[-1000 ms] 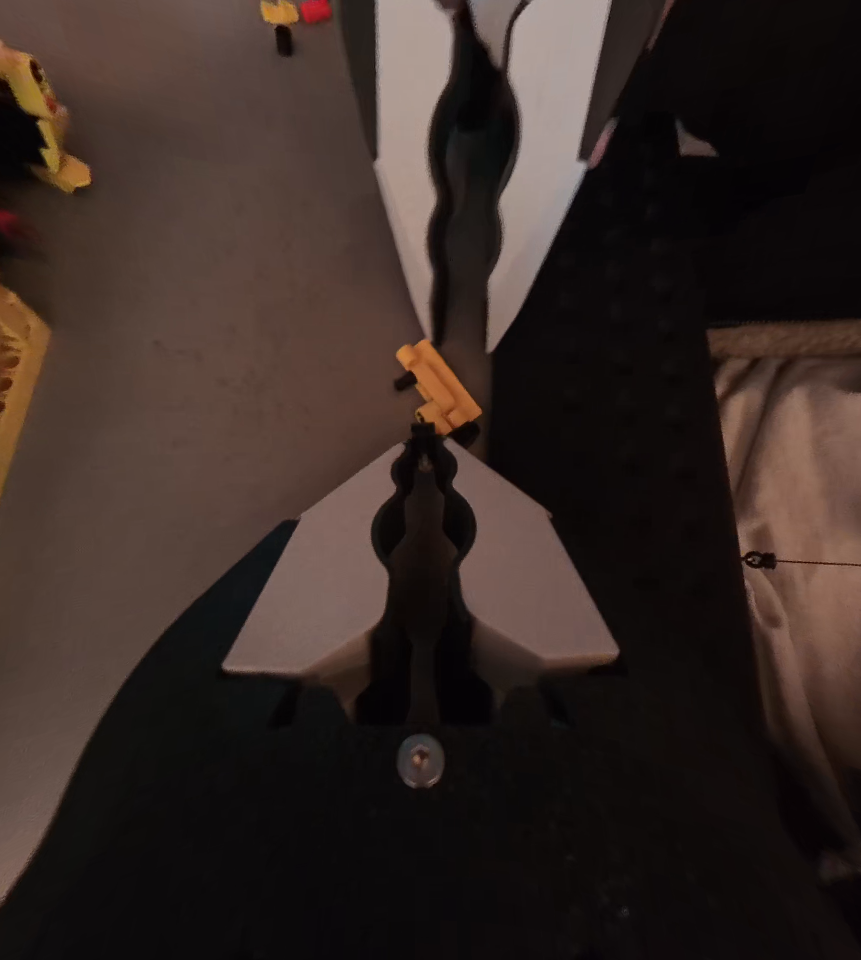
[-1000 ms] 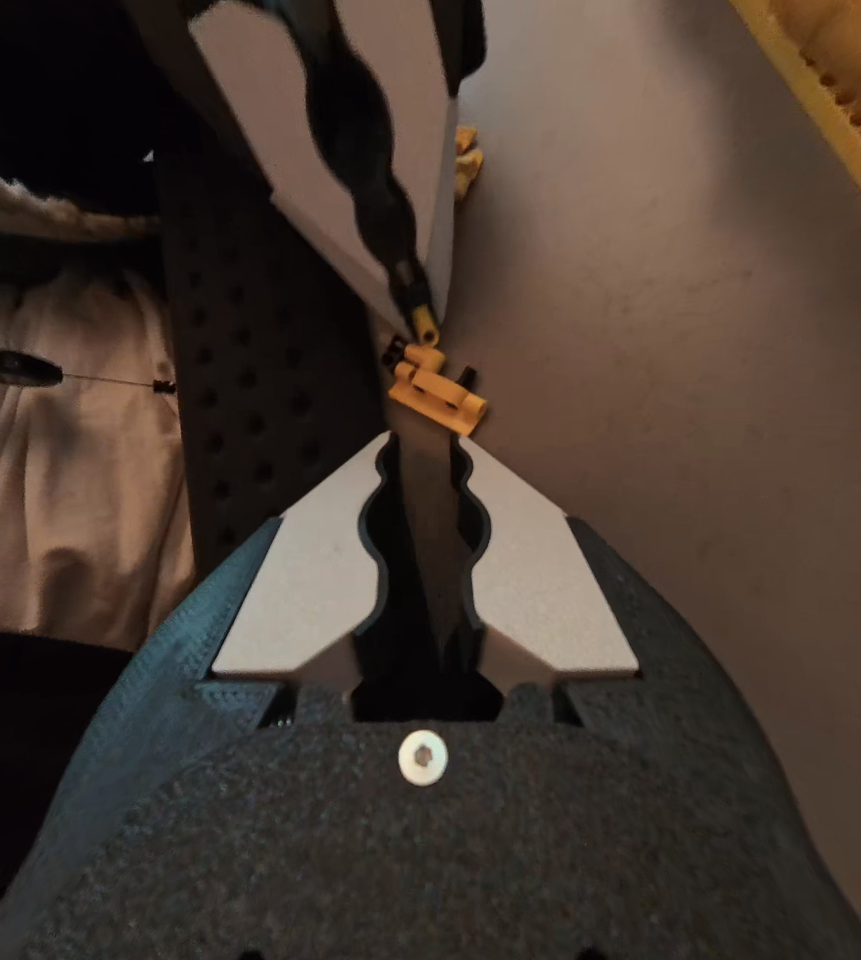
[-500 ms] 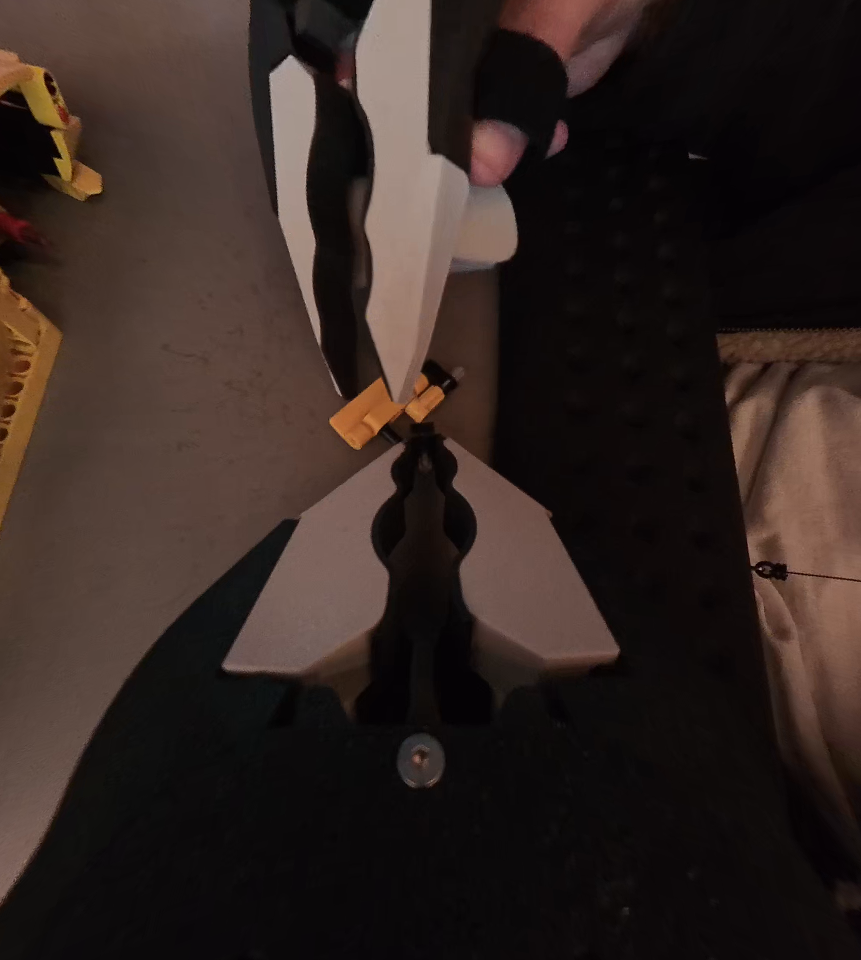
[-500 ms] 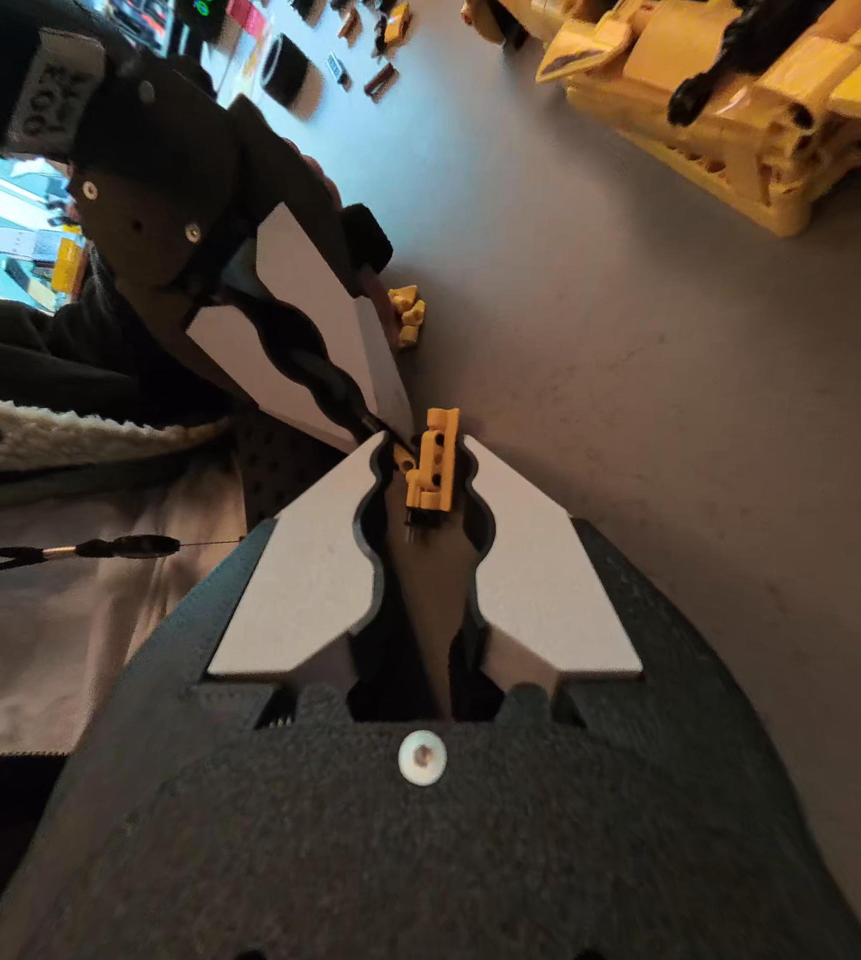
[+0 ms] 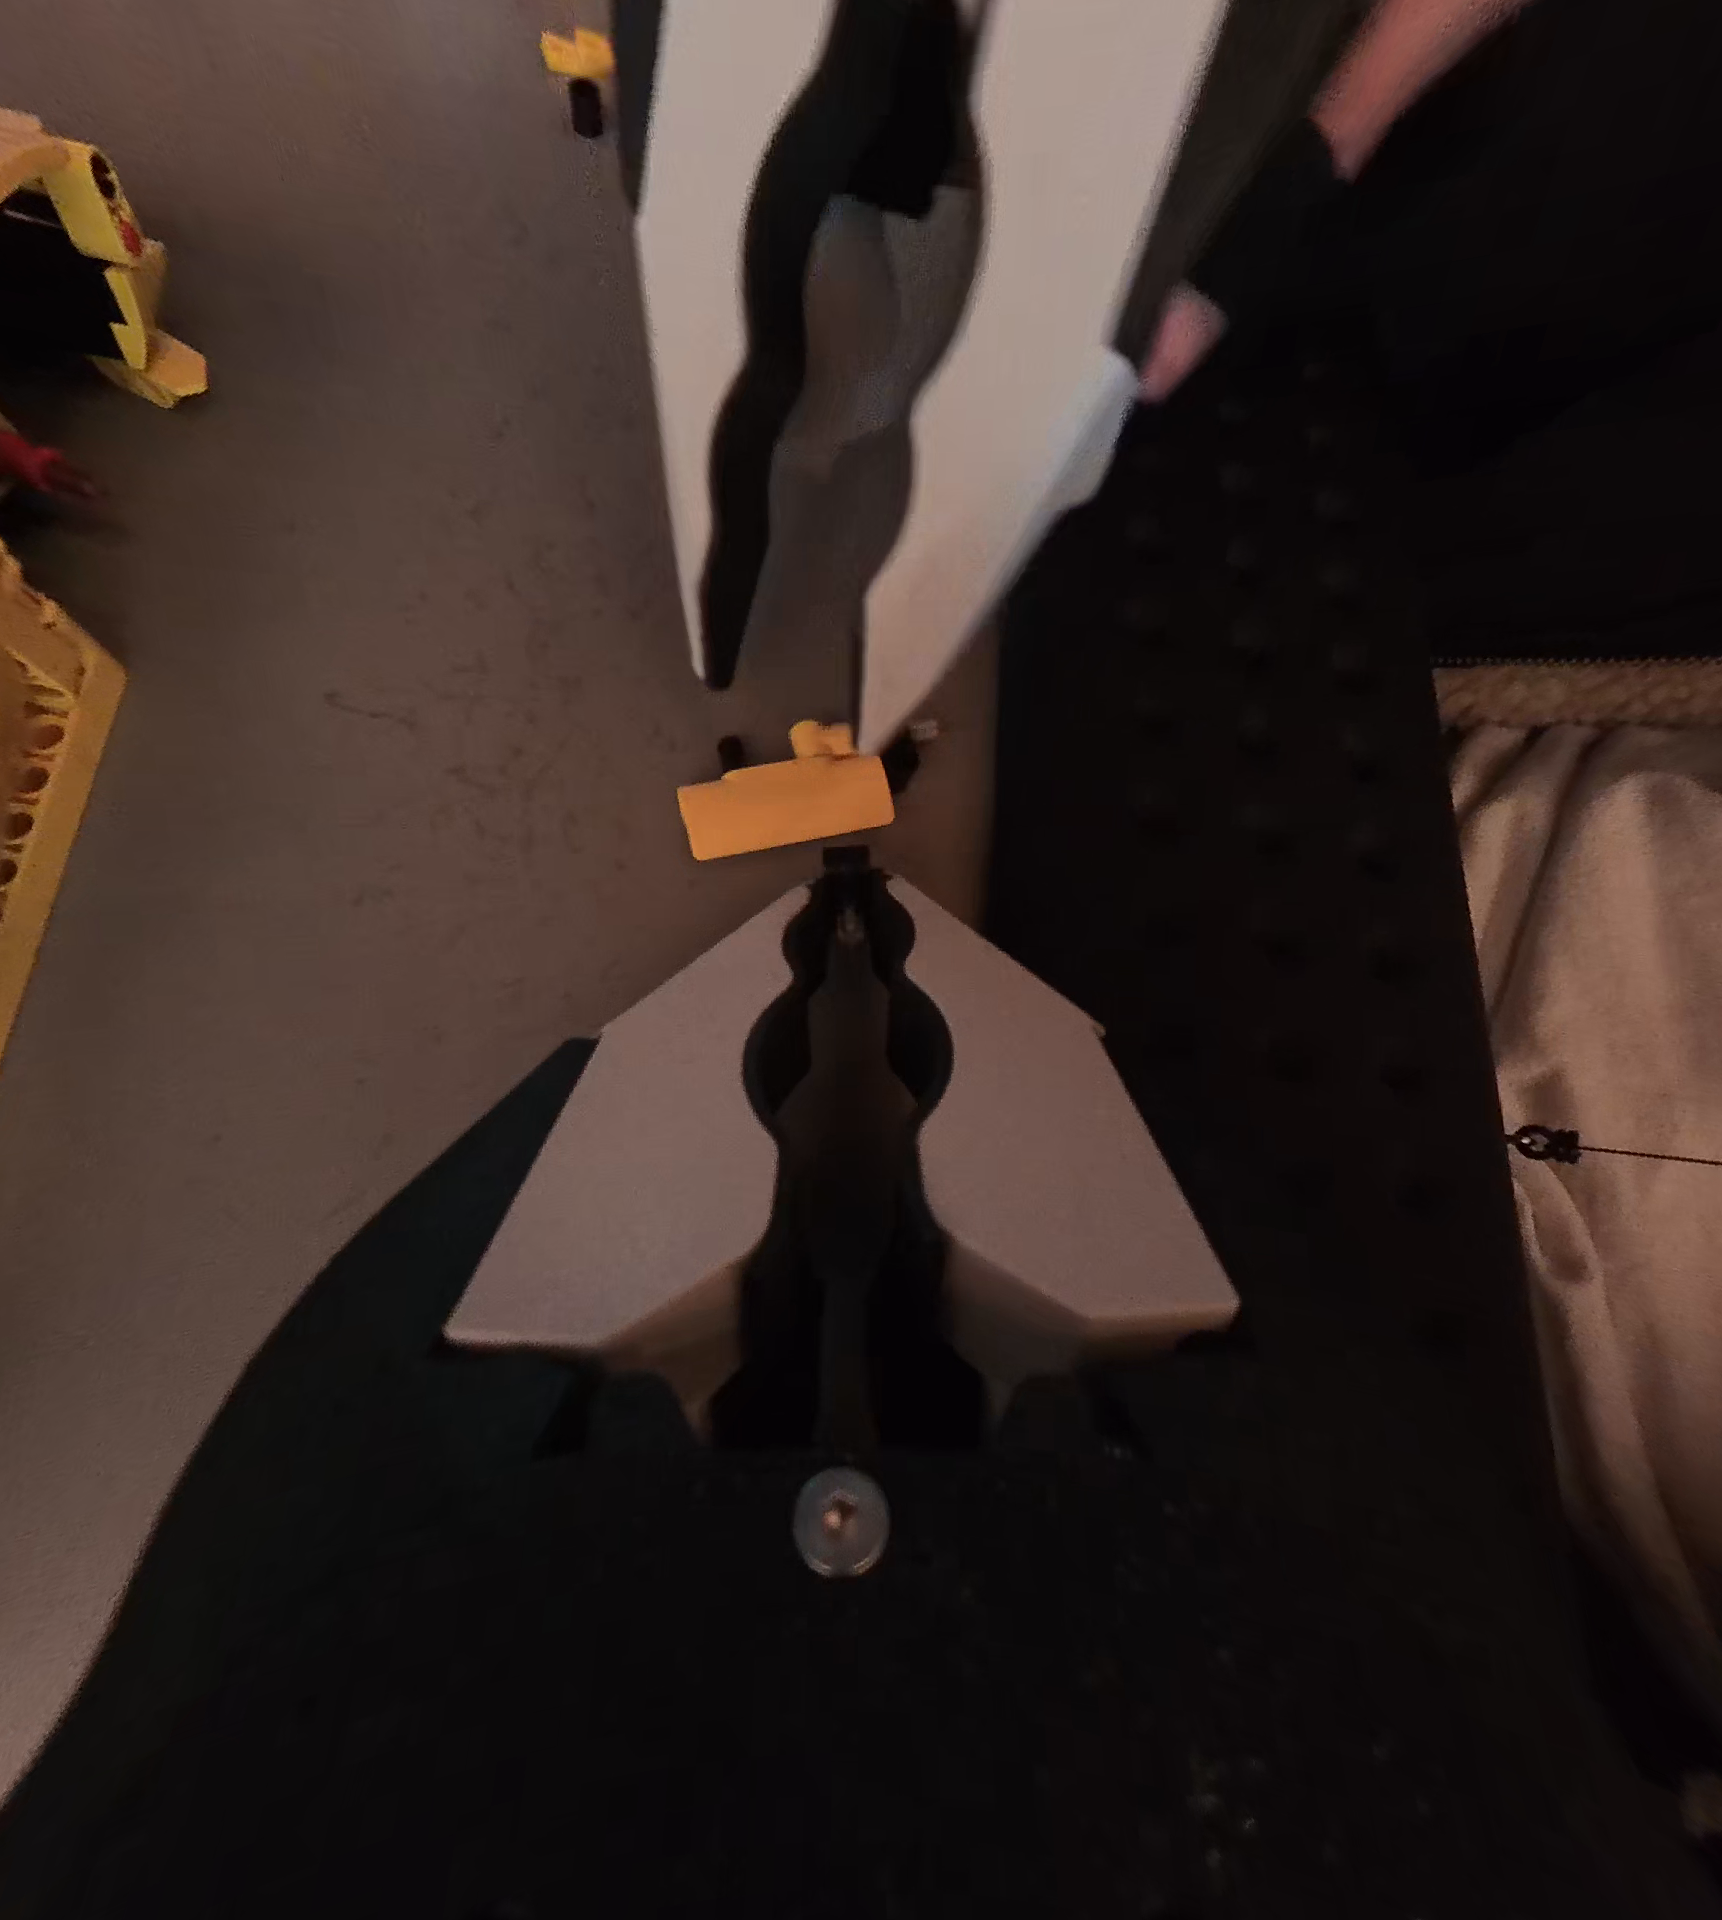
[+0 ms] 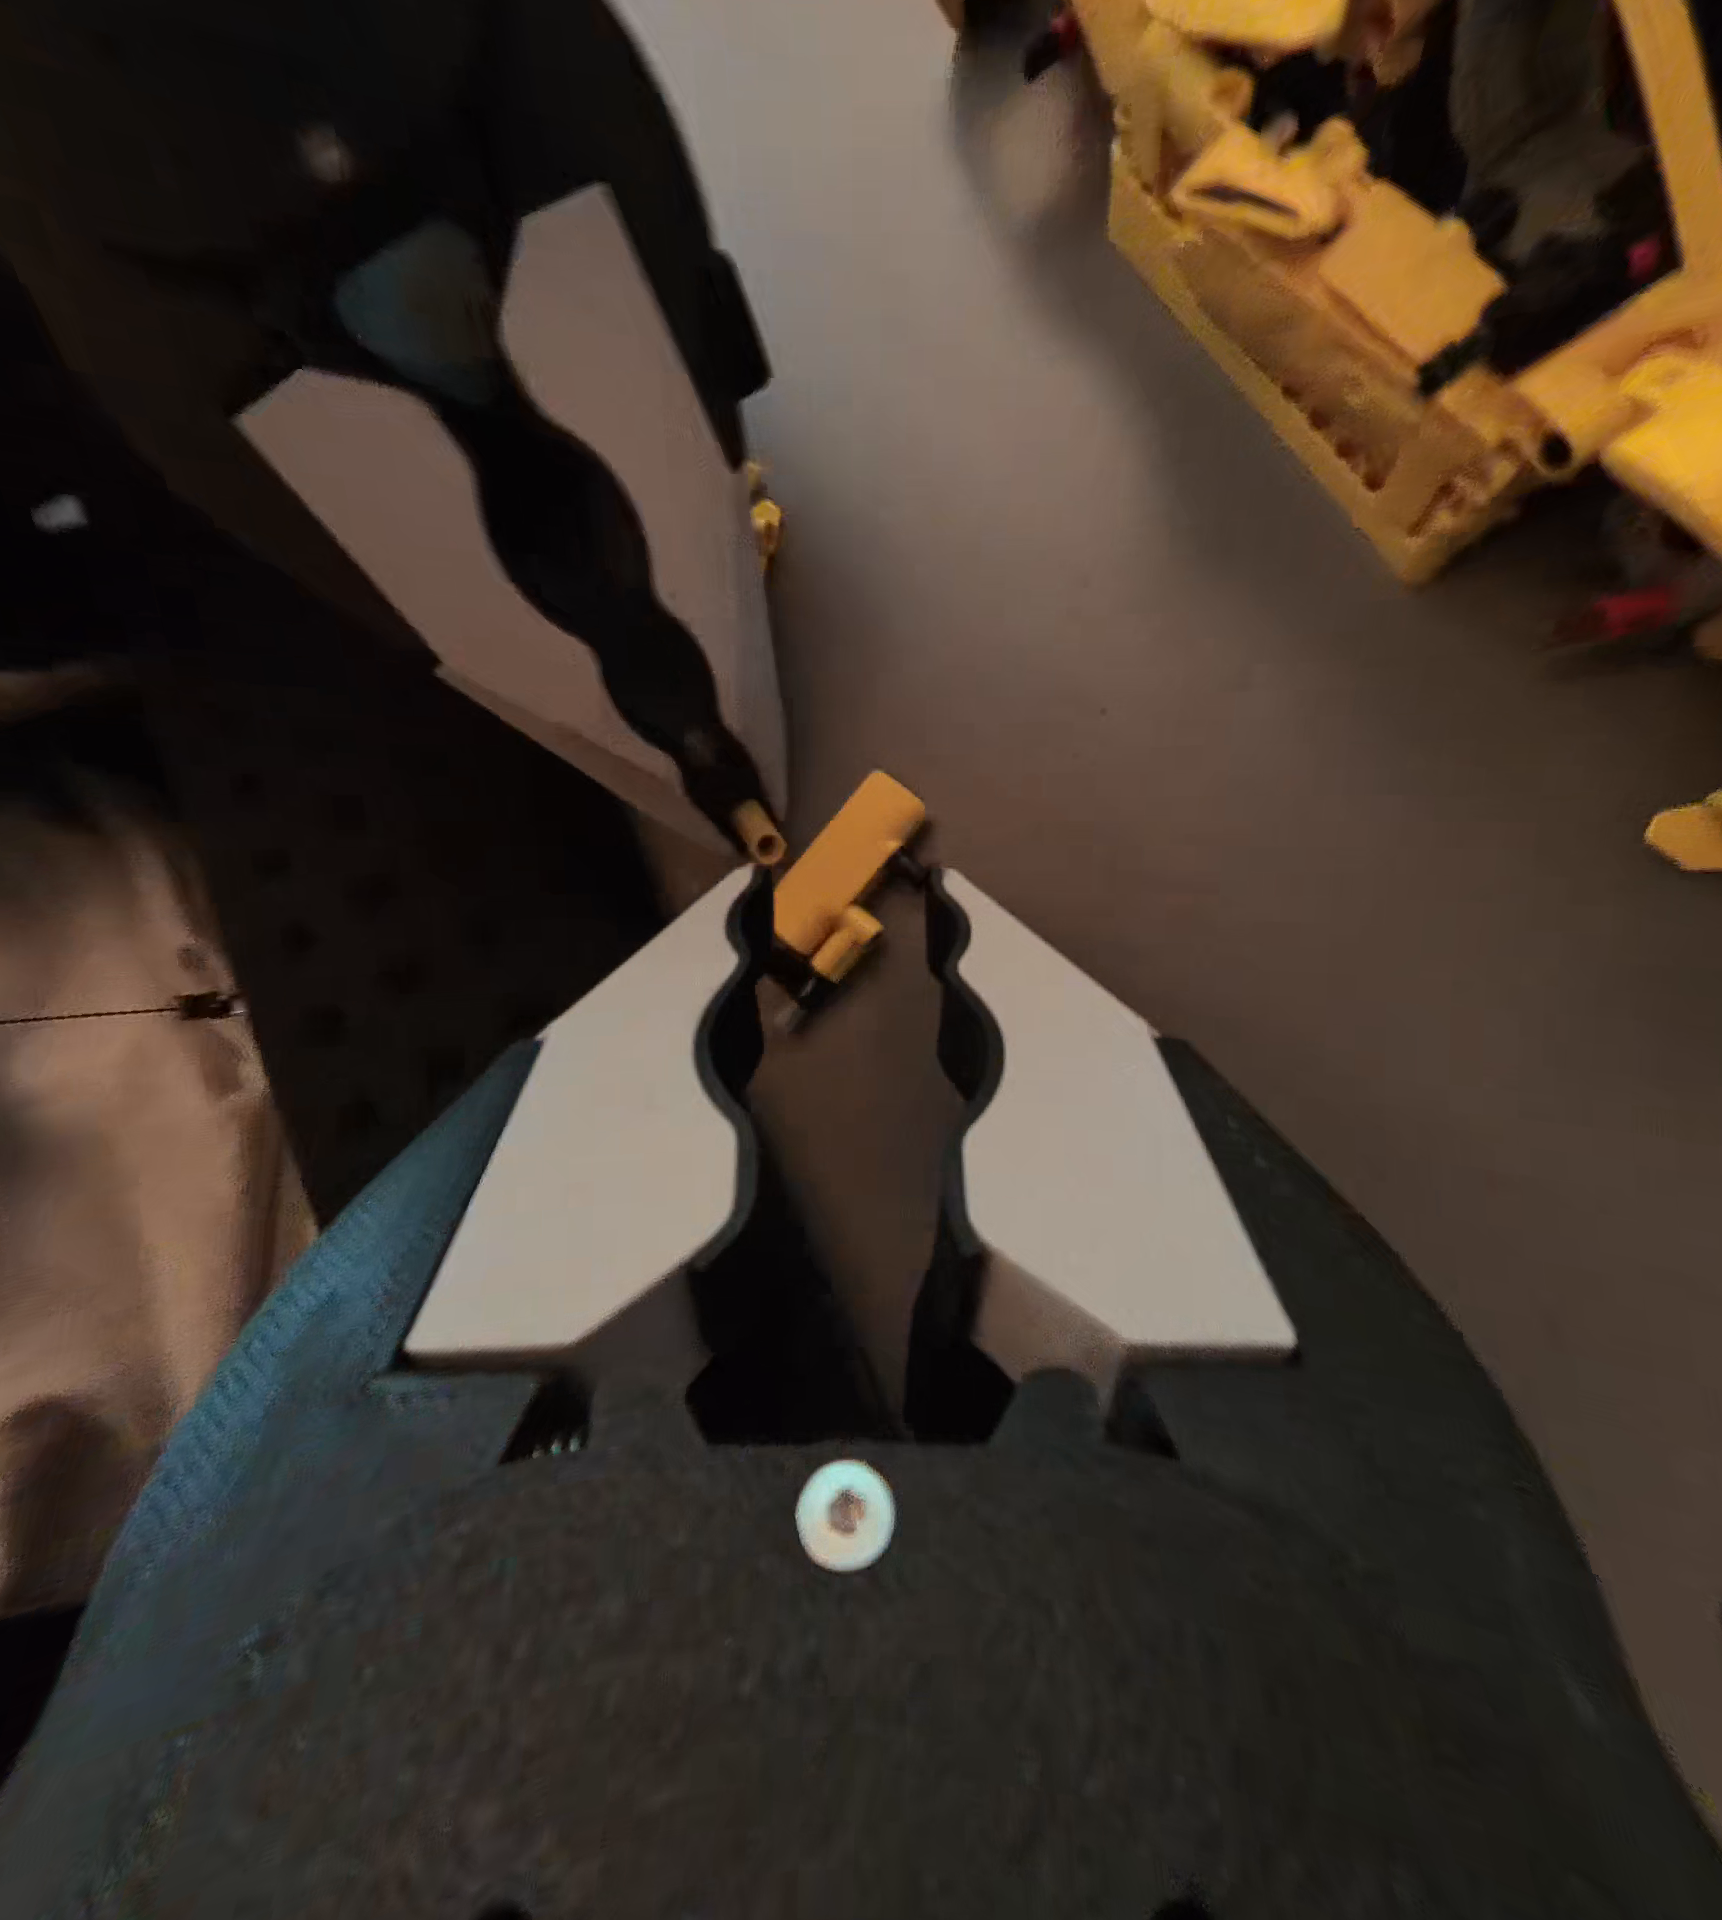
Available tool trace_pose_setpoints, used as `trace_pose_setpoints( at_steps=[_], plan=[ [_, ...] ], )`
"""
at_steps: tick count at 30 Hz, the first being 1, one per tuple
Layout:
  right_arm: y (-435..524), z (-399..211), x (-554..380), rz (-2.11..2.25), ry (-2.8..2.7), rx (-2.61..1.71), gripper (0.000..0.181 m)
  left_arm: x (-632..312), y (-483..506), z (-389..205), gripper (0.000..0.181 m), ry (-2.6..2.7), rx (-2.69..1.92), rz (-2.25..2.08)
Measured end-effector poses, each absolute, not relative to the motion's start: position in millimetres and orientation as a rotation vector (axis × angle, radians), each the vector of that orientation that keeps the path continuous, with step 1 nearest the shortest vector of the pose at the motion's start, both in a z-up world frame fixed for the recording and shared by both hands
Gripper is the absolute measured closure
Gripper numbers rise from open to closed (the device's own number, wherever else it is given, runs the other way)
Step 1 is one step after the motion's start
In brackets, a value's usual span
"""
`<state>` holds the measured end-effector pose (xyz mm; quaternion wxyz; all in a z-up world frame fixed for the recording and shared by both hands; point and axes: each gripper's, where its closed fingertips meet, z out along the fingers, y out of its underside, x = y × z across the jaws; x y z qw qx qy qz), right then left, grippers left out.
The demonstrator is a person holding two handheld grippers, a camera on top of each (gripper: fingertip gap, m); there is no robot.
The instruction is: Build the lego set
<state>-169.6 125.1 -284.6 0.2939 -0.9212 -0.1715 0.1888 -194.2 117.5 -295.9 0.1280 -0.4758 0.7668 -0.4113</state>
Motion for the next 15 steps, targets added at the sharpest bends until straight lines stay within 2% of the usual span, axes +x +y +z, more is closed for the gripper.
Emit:
trace_pose_setpoints(
  at_steps=[6,15],
  plan=[
    [127,-298,-171,0.030,-0.425,-2.530,0.149,-194,130,-294,0.174,2.185,-1.433,-1.180],
    [132,-303,-175,0.096,-0.323,-2.578,0.154,-192,149,-282,0.174,2.070,-1.435,-1.192]
  ],
)
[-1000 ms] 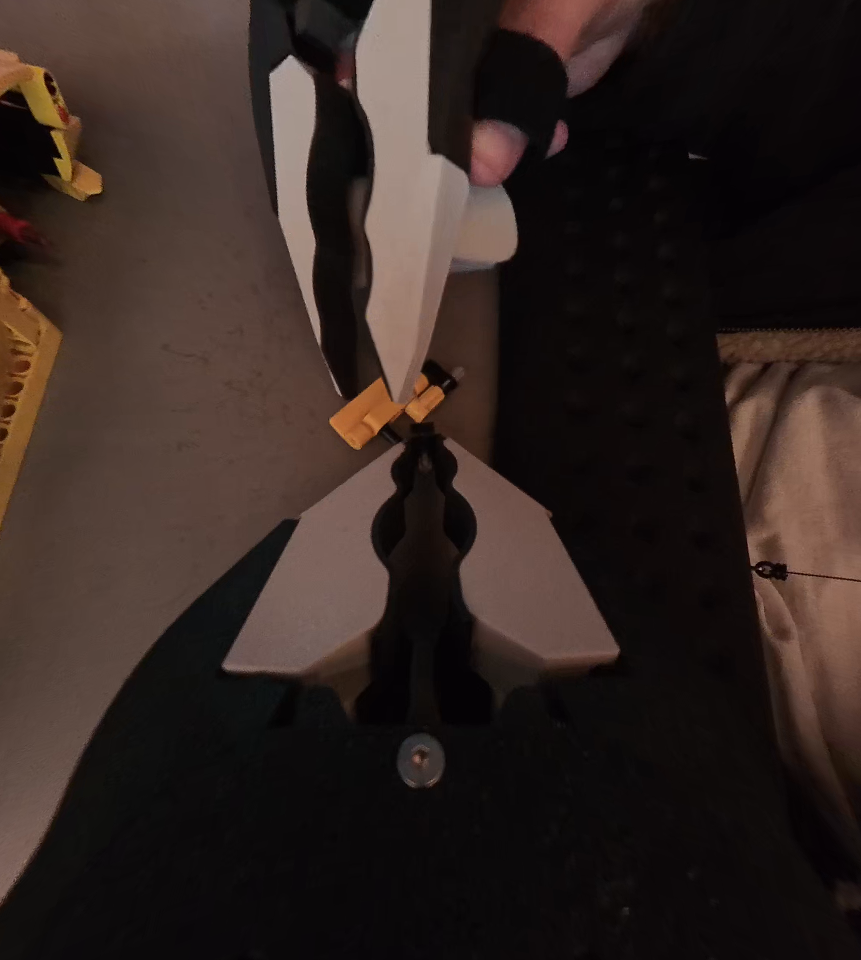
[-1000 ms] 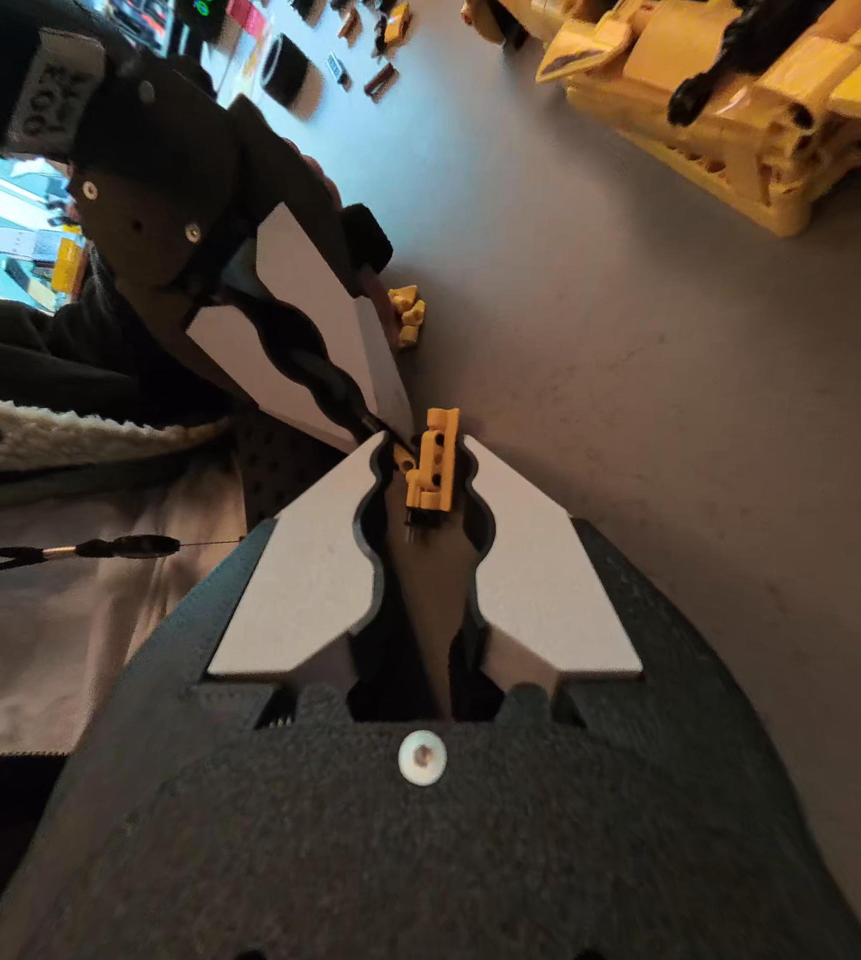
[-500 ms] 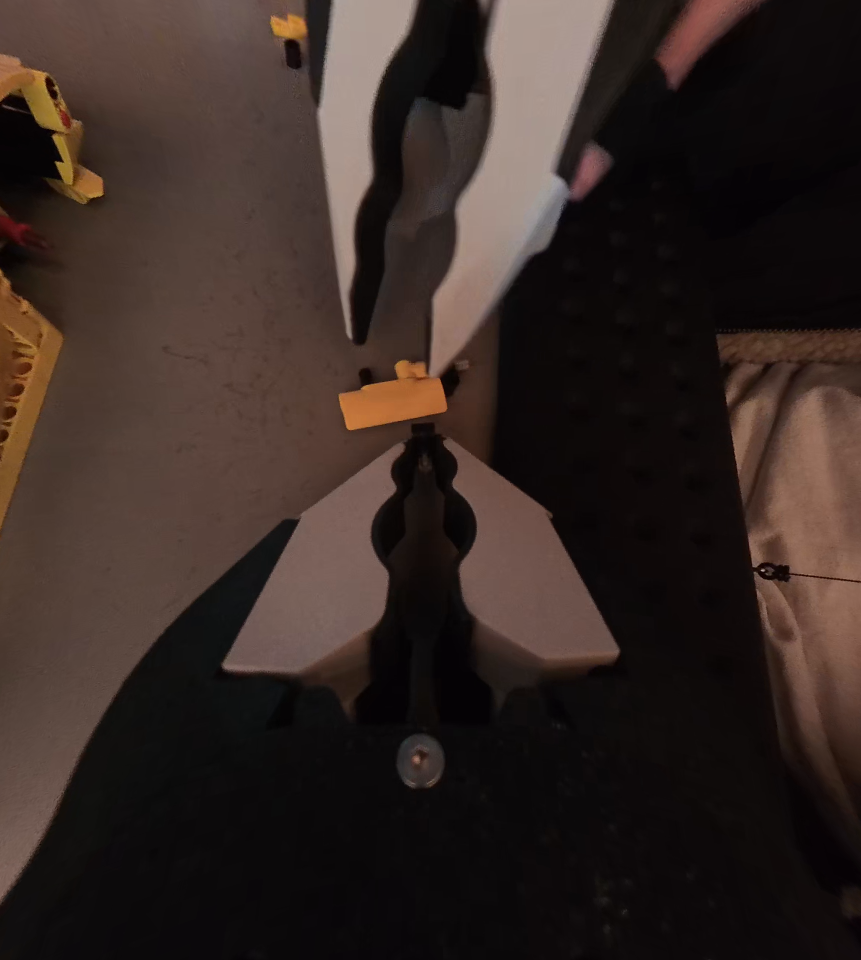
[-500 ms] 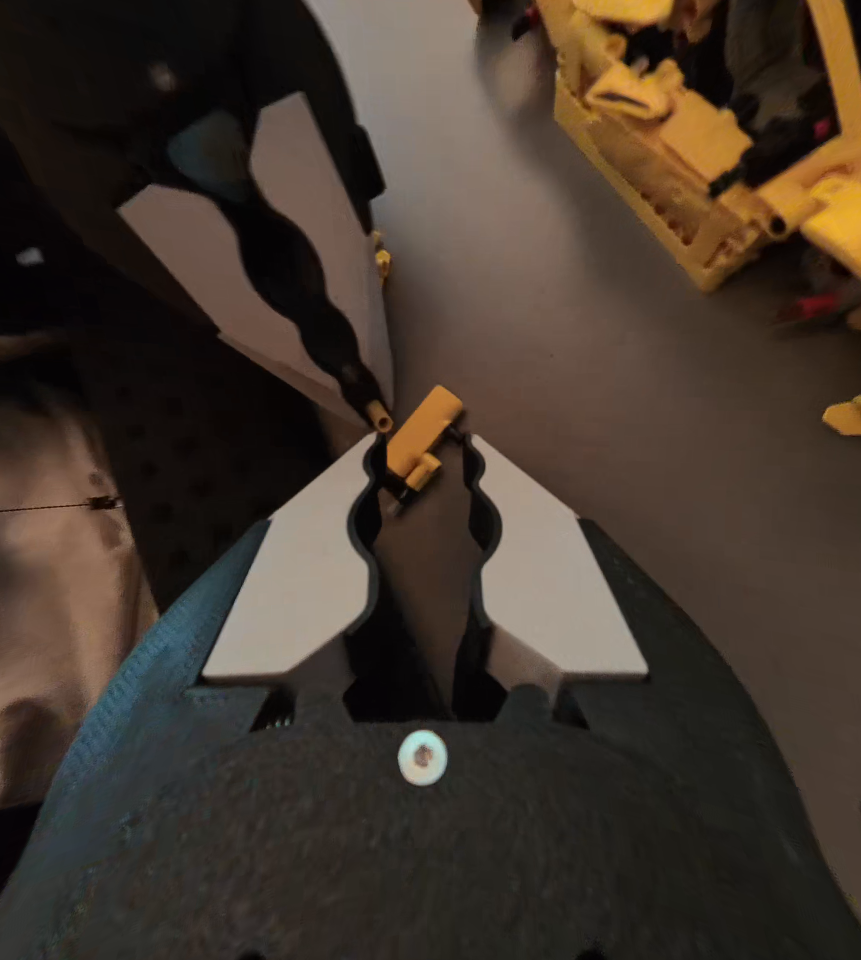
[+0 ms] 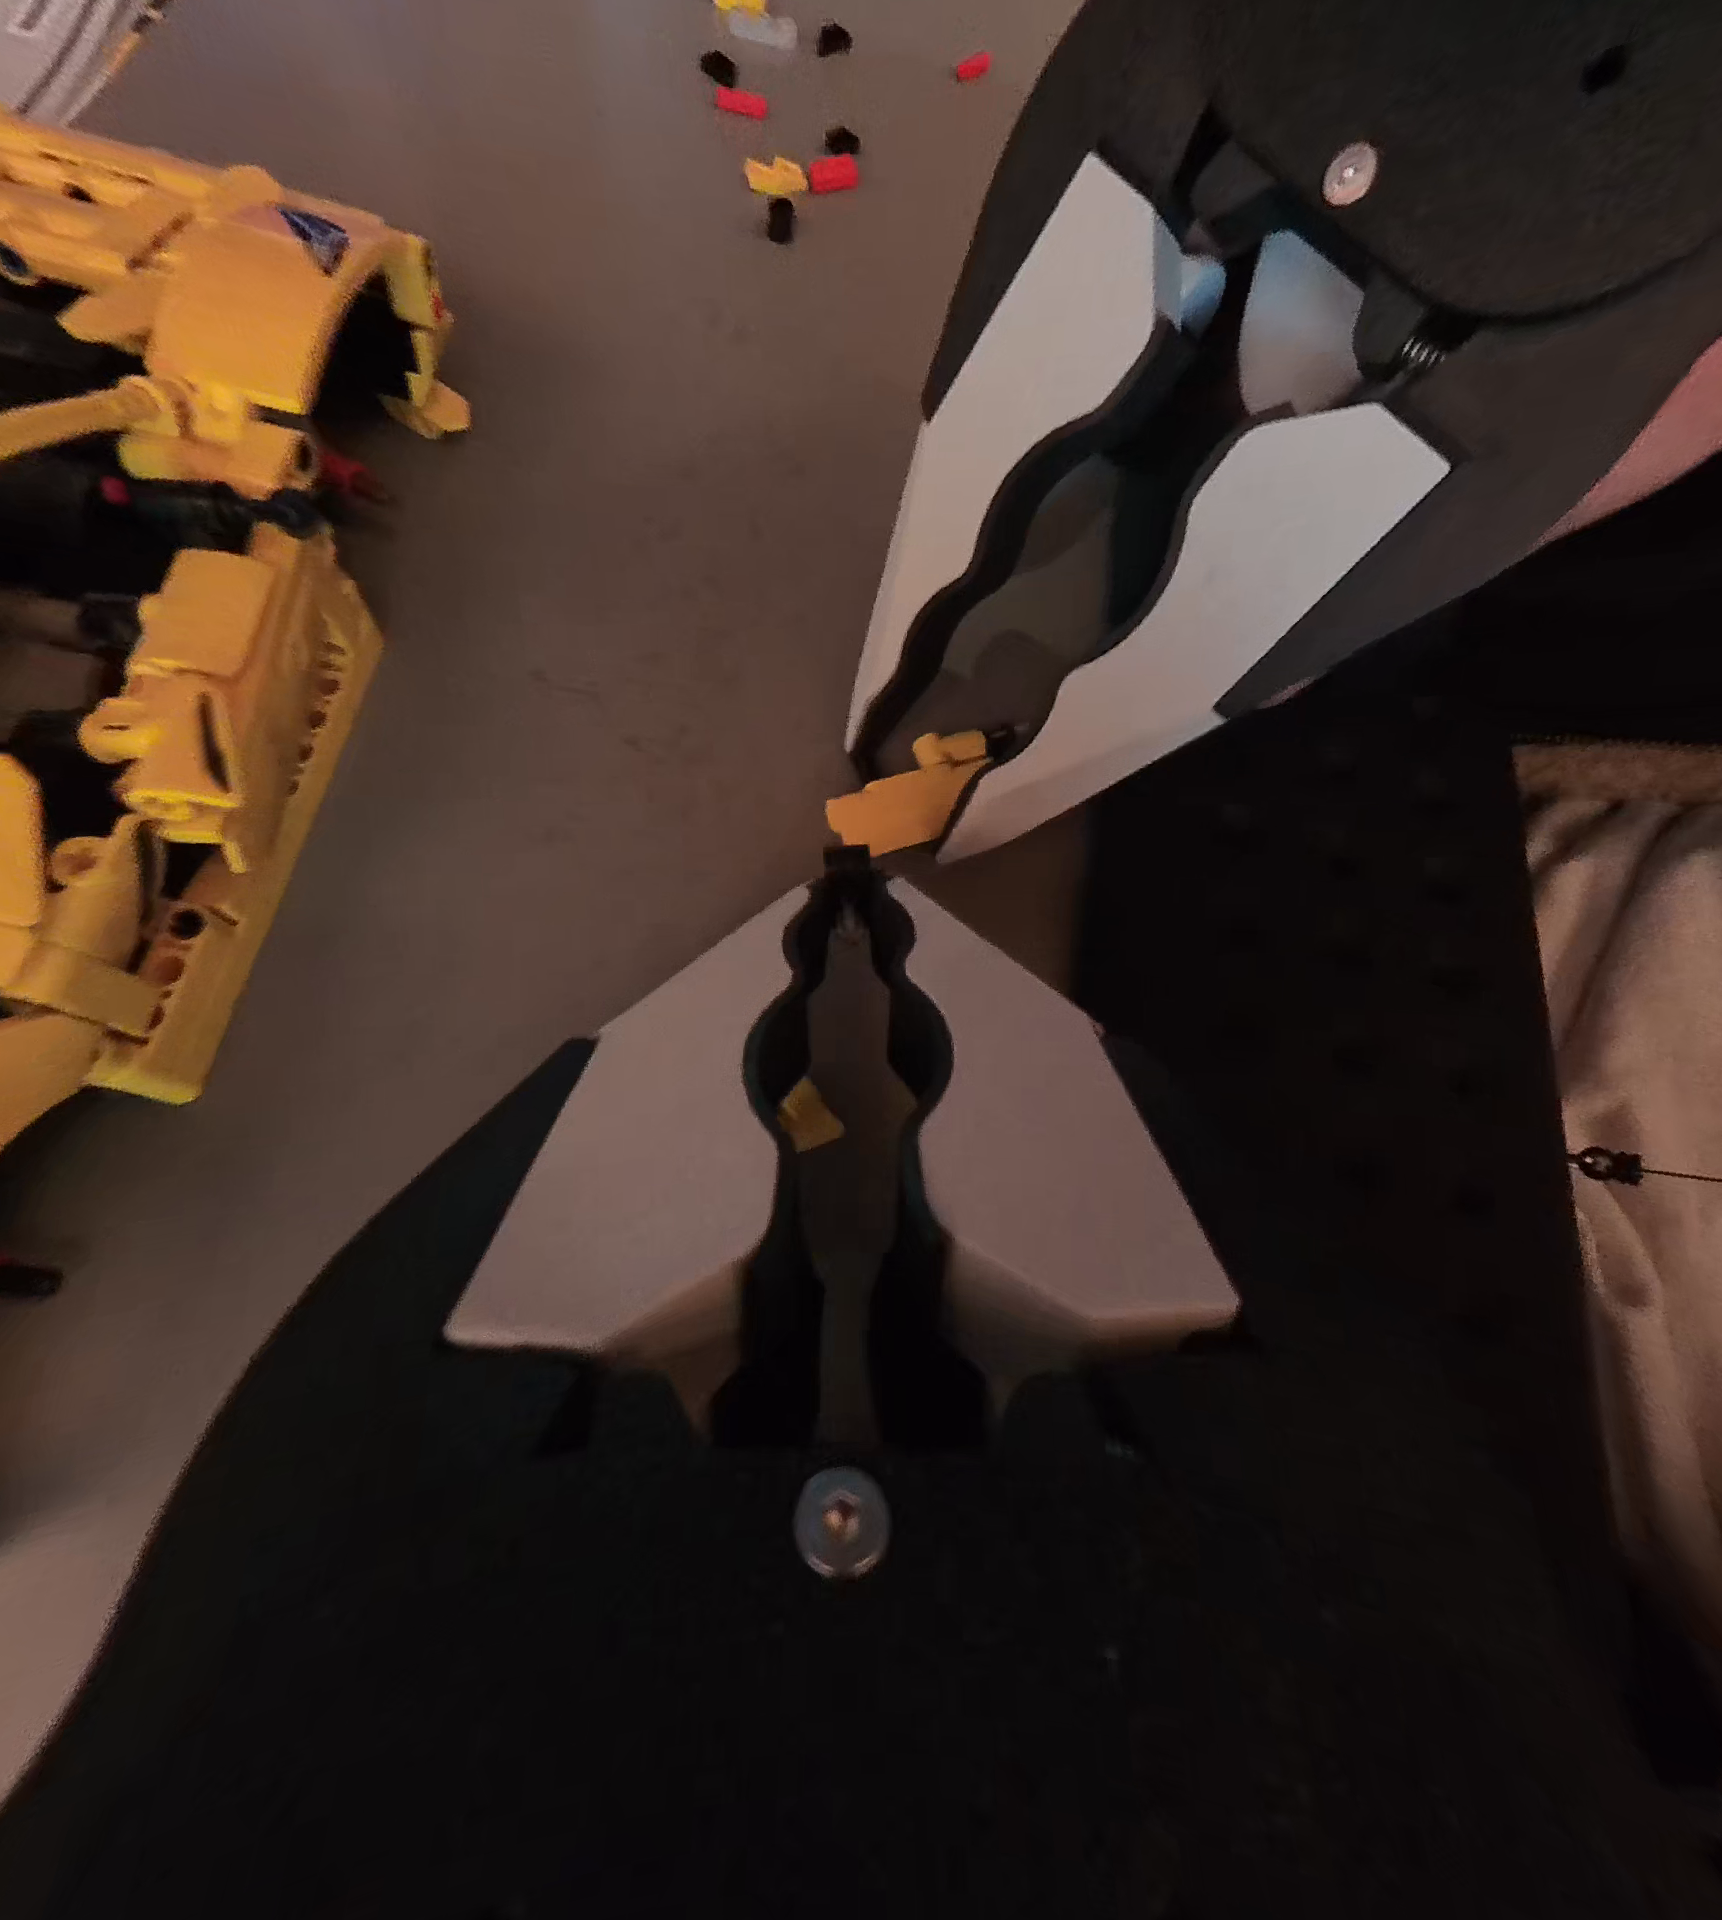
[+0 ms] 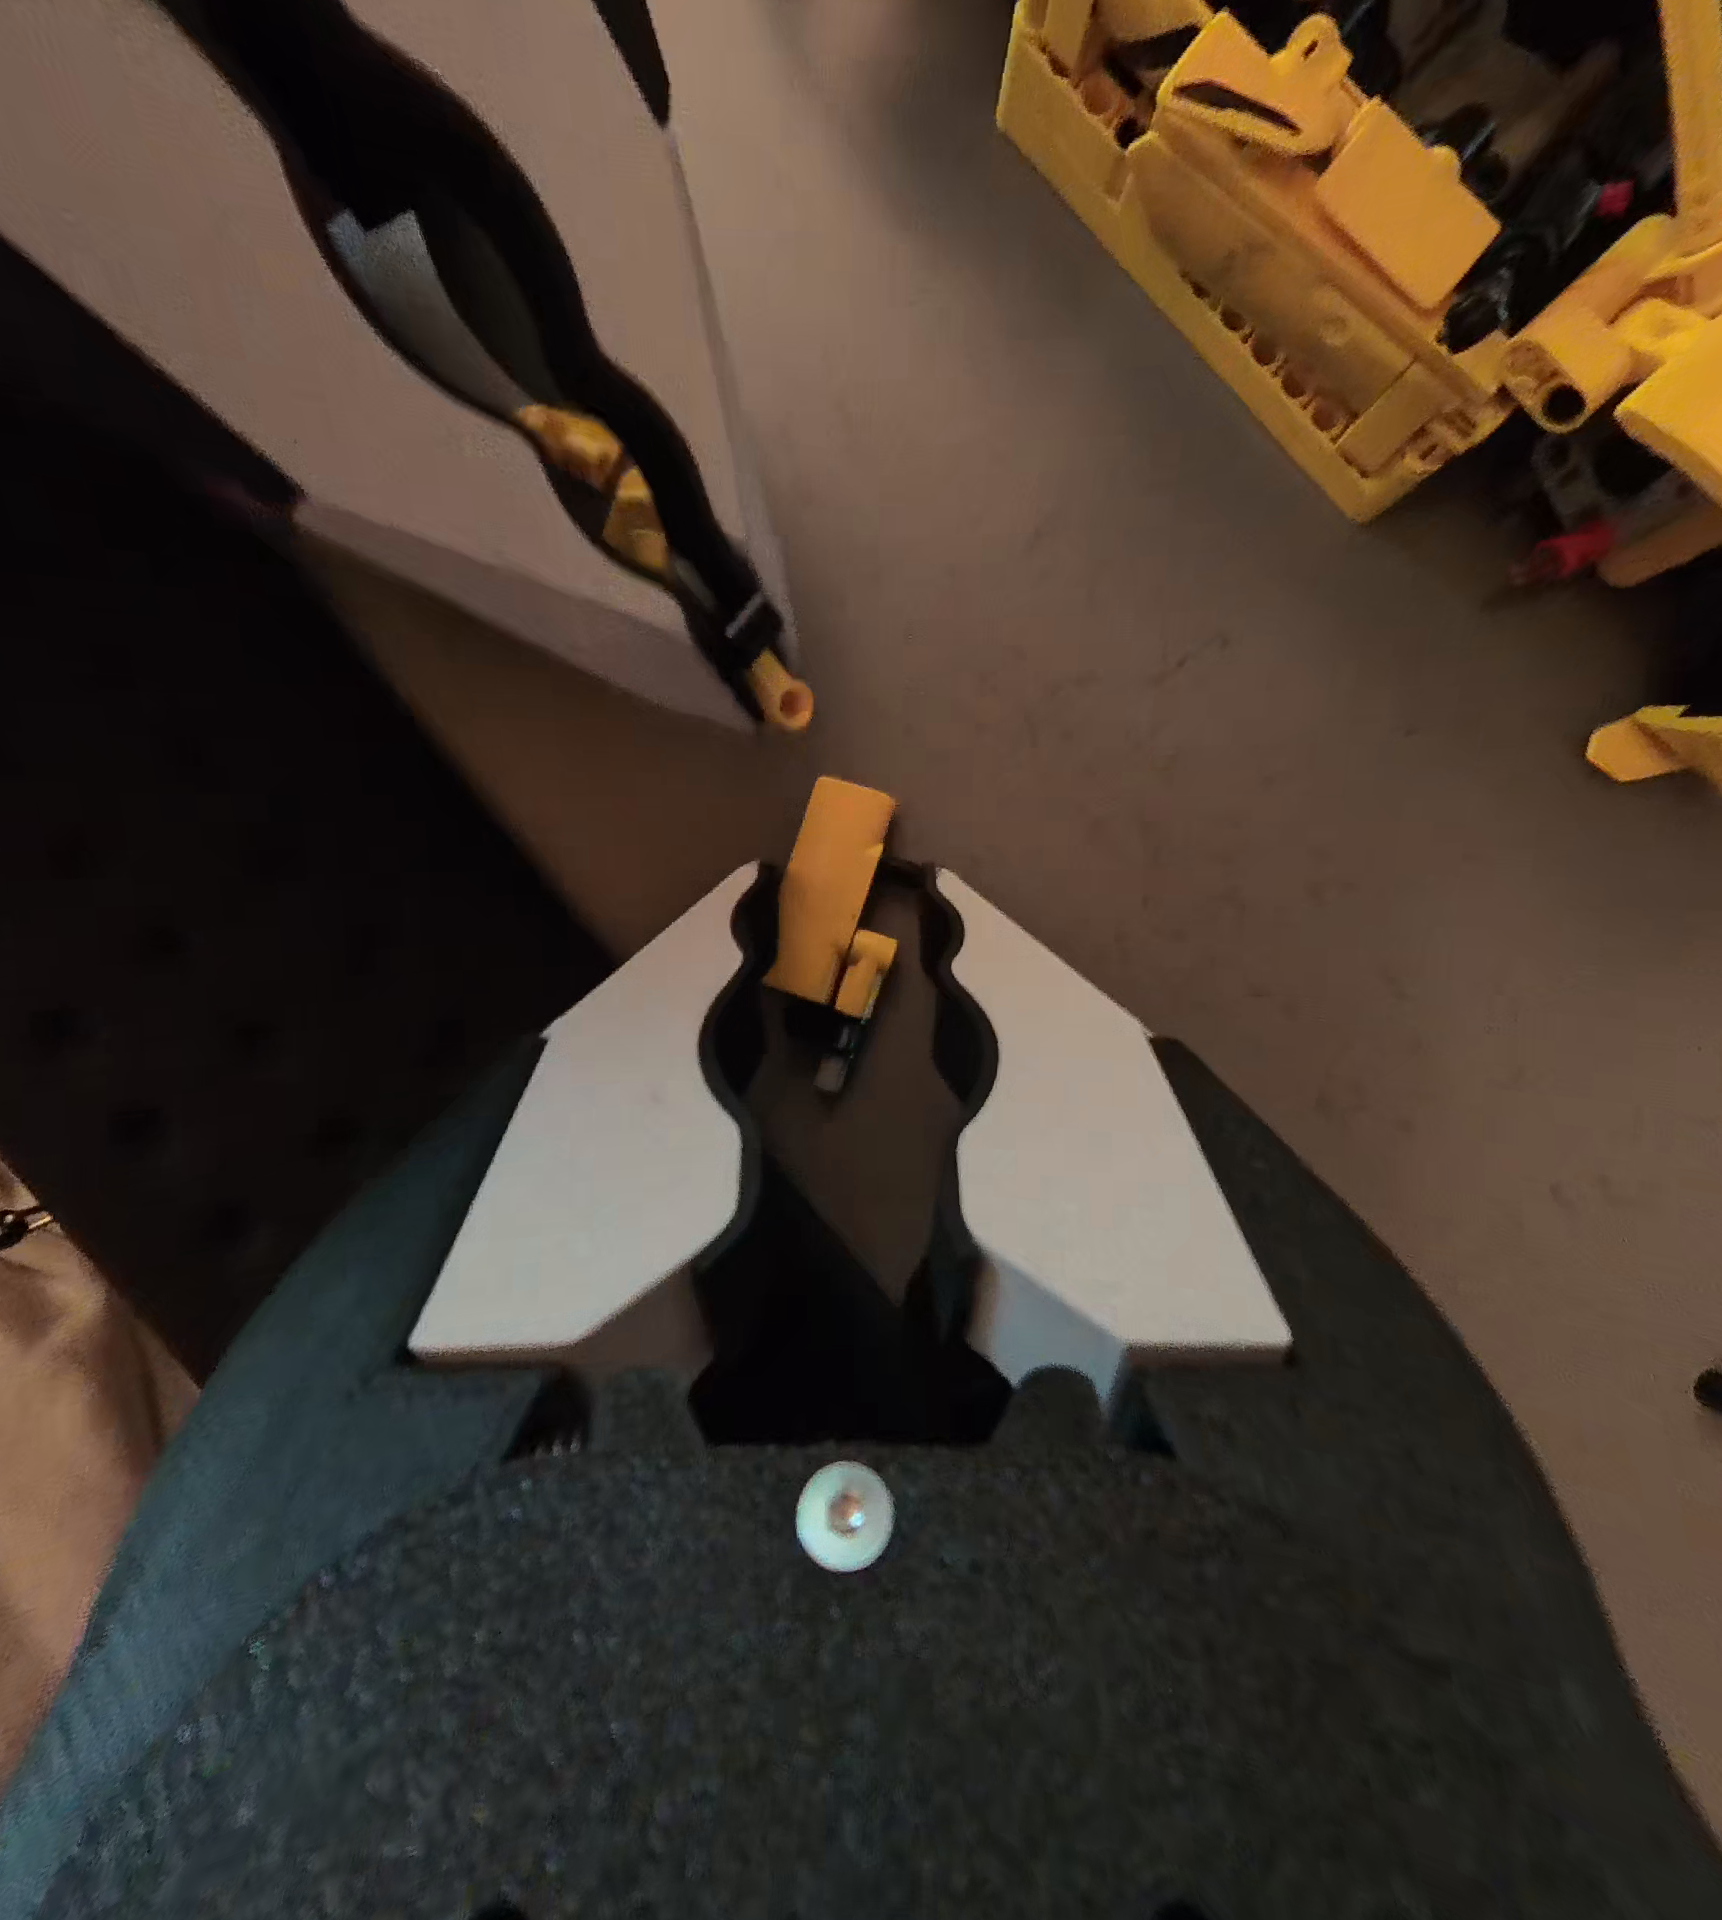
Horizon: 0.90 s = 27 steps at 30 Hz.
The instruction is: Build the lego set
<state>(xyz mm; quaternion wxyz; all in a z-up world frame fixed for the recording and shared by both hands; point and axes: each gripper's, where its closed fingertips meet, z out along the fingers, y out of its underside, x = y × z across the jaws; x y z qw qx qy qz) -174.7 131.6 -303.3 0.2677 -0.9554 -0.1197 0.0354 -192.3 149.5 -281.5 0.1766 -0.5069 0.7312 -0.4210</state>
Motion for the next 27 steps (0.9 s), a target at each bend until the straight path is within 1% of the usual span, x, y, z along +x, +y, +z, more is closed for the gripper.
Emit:
trace_pose_setpoints(
  at_steps=[4,10,12,15,18,23,27],
  plan=[
    [133,-293,-172,0.193,-0.304,-2.512,0.154,-192,156,-275,0.174,2.015,-1.439,-1.228],
    [126,-286,-177,0.128,-0.355,-2.488,0.154,-195,145,-289,0.174,2.119,-1.407,-1.153],
    [127,-288,-180,0.202,-0.341,-2.477,0.154,-195,140,-289,0.174,2.133,-1.389,-1.169],
    [133,-278,-198,0.443,-0.334,-2.364,0.155,-197,130,-283,0.174,2.150,-1.342,-1.220],
    [130,-274,-203,0.549,-0.389,-2.314,0.154,-199,125,-276,0.174,2.148,-1.328,-1.296],
    [131,-275,-207,0.459,-0.522,-2.256,0.158,-199,121,-274,0.174,2.146,-1.335,-1.338],
    [132,-273,-203,0.378,-0.538,-2.227,0.166,-199,125,-271,0.174,2.120,-1.347,-1.348]
  ],
)
